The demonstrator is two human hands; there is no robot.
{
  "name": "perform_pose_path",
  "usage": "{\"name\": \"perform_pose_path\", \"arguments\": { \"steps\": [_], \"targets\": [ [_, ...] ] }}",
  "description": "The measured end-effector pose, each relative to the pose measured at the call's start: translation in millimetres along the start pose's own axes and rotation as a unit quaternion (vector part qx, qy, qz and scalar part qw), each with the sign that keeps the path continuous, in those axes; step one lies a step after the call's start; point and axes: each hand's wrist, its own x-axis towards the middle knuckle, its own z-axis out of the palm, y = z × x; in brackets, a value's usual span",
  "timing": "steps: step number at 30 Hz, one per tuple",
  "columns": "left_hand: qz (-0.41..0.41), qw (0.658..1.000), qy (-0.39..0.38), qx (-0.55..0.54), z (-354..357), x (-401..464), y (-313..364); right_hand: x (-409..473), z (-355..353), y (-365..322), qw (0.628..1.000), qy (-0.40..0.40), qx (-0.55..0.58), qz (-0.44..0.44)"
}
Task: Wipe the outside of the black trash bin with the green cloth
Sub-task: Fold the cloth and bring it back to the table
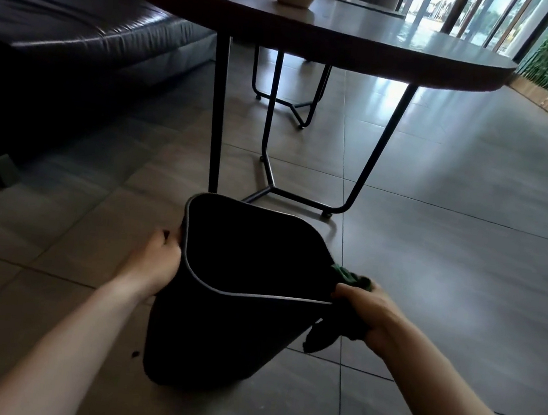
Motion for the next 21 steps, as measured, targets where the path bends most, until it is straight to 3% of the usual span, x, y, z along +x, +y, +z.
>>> {"name": "perform_pose_path", "arguments": {
  "steps": [8,11,16,21],
  "targets": [
    [0.001,0.993,-0.079,-0.084,82.0,-20.9,22.0,-21.2,-63.8,5.8,0.995,0.099,-0.018,-0.016],
    [0.021,0.993,-0.104,-0.059,102.0,-18.6,17.1,-26.1,-84.6,15.1,0.994,0.105,-0.024,-0.019],
    [0.053,0.997,-0.029,0.04,111.2,-11.2,11.2,-29.8,-99.1,26.8,0.994,0.085,-0.049,-0.043],
    [0.103,0.984,0.001,0.142,114.5,-13.1,5.4,-17.9,-95.8,12.1,0.952,0.214,-0.138,-0.172]
  ]
}}
